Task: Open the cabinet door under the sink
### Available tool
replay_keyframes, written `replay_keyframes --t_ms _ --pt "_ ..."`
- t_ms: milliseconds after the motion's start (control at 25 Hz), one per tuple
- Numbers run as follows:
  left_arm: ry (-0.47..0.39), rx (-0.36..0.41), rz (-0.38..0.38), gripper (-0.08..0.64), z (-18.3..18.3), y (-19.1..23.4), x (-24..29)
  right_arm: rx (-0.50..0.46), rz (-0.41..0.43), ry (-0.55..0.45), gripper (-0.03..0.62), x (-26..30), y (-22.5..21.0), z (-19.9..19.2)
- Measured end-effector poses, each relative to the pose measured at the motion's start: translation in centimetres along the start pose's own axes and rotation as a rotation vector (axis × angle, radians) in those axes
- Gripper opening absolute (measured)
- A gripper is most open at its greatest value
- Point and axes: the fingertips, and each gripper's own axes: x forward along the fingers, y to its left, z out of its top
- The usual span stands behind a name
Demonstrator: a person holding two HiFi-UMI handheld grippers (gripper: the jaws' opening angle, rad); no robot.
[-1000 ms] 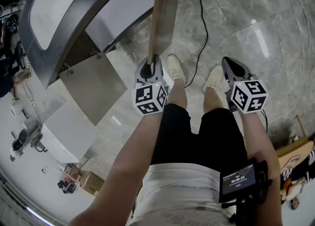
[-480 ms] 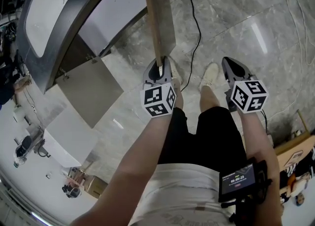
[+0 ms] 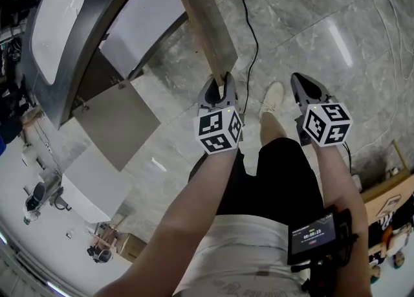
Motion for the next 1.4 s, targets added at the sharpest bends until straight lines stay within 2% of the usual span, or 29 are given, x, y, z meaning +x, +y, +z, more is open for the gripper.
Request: replay_keyframes --t_ms 200,360,600,840,1200,1400 --pt "0.006 -0.034 -0.006 0.114 0.3 -3.6 1.8 0.015 -0.006 0.0 0.015 -0.9 -2.7 0.7" --pt "-0.001 -0.056 -0.018 0.124 0.4 -4.3 2.1 0.017 -0.007 -0.002 0.015 -1.1 -2.7 0.6" --pt "-0.002 -0.097 -0.019 0.137 0.9 -7.2 3.6 0.016 -0.015 0.009 0.015 -1.5 -5.1 0.9" --pt "-0.017 -0.126 -0.051 0.155 1.8 -9.8 5.1 -0.006 -0.003 0.02 0.015 -1.4 -6.3 2.0" --pt "-0.026 -0.096 -0.105 0.164 2.4 -12.2 6.3 -0.037 -0.012 0.021 0.015 -1.8 -7.7 4.3" --pt "-0.029 -0.01 -0.186 0.166 2.4 -12.4 5.9 -0.07 0.007 0.038 0.015 -1.1 -6.0 3.7"
